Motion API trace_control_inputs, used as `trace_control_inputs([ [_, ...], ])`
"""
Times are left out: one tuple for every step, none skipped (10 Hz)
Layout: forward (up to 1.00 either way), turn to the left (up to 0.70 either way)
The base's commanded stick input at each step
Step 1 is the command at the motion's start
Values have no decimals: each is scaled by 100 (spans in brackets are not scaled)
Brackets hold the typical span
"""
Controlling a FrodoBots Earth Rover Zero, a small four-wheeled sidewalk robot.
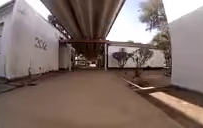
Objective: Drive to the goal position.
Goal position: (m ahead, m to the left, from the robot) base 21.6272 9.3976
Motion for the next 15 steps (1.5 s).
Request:
trace_control_inputs([
  [50,0],
  [50,0],
  [50,0],
  [50,0],
  [50,0],
  [50,0],
  [50,0],
  [50,0],
  [50,0],
  [50,0],
  [50,0],
  [50,0],
  [50,0],
  [50,0],
  [50,0],
])
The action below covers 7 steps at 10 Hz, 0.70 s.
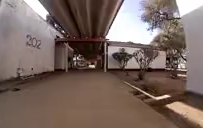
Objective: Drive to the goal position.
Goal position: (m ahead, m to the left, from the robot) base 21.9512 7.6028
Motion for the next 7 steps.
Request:
trace_control_inputs([
  [50,0],
  [50,0],
  [50,0],
  [50,0],
  [50,0],
  [50,0],
  [50,0],
])
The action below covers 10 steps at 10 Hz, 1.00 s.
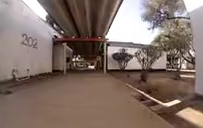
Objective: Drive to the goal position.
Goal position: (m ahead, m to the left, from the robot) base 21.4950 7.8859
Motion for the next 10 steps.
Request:
trace_control_inputs([
  [50,0],
  [50,0],
  [50,0],
  [50,0],
  [50,0],
  [50,0],
  [50,0],
  [50,0],
  [50,0],
  [50,0],
])
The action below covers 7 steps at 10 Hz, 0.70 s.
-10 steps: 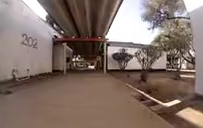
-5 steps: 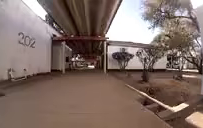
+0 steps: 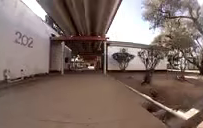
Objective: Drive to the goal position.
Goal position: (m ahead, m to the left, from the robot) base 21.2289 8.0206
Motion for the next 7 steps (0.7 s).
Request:
trace_control_inputs([
  [50,0],
  [50,0],
  [50,0],
  [50,0],
  [50,0],
  [50,0],
  [50,0],
])
